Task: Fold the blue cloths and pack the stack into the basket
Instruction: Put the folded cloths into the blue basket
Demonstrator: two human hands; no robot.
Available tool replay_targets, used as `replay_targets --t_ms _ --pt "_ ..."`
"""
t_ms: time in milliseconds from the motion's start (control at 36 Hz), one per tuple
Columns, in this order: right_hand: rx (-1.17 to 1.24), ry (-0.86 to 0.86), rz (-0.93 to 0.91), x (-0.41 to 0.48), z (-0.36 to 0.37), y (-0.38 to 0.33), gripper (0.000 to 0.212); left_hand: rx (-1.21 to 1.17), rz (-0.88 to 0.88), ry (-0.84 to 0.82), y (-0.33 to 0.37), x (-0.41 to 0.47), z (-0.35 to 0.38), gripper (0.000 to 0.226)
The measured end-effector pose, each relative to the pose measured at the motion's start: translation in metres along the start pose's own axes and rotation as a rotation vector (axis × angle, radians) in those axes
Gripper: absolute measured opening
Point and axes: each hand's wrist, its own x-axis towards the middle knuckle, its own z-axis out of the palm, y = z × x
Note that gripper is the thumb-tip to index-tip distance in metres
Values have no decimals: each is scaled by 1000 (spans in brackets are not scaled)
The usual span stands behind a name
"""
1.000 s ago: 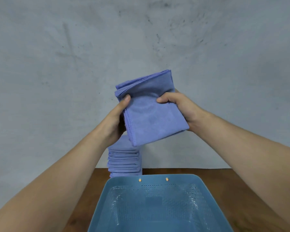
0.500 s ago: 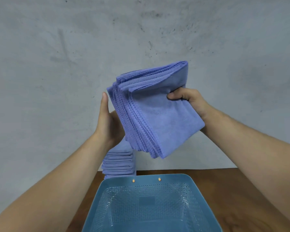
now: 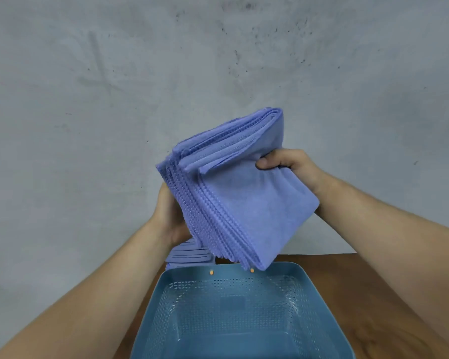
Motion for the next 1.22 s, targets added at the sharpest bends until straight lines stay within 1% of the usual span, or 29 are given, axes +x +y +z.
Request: replay_targets --t_ms 56,111,139,194,278,333,389,417,472,556,583,667,722,806,861,917,972,1000,1056,1111,1167,1194,1222 --pt "18 41 28 -1 -4 2 37 -68 13 4 4 -4 0 62" --pt "7 144 86 -1 -8 13 28 -130 -25 56 7 -6 -3 76" --pt "-15 203 112 -2 -10 20 25 -101 -40 74 7 -7 -6 83" --pt "-42 306 146 -3 -12 37 22 45 -96 98 4 -9 -11 93" --pt "9 367 193 -9 -8 63 25 251 -190 138 -7 -19 -18 102" --pt "40 363 250 -14 -3 77 20 362 -229 111 -13 -29 -22 95" --pt "50 343 300 -18 2 88 15 453 -245 97 -18 -38 -27 77" --pt "52 333 325 -19 4 93 15 475 -260 95 -21 -41 -32 72" --pt "43 311 376 -22 11 102 18 498 -317 95 -25 -46 -40 73" --pt "25 269 425 -26 22 114 37 536 -378 118 -25 -54 -52 61" --pt "16 258 428 -29 24 117 39 557 -403 121 -24 -56 -57 59" --pt "49 238 443 -42 31 132 35 607 -489 156 -20 -63 -70 62" --pt "73 262 433 -51 32 150 31 639 -526 187 -19 -66 -75 54" --pt "98 289 420 -61 37 170 29 741 -574 159 -24 -71 -75 46" --pt "115 303 406 -64 40 175 30 816 -586 137 -26 -69 -78 48" --pt "129 303 396 -67 39 178 31 959 -559 127 -26 -67 -83 59" --pt "115 276 407 -69 37 181 32 1164 -462 115 -23 -67 -87 69" --pt "112 272 445 -69 37 185 33 1267 -391 109 -23 -67 -88 69" --pt "102 269 636 -71 38 196 41 1458 -231 113 -26 -67 -89 56" --pt "-27 237 836 -74 41 215 60 1521 -116 117 -34 -65 -90 46" --pt "-197 225 947 -77 41 234 92 1513 -102 81 -45 -66 -89 45" --pt "-265 229 968 -78 41 239 100 1518 -117 63 -51 -67 -90 44" --pt "-304 245 984 -76 41 241 100 1522 -144 48 -56 -68 -90 44"
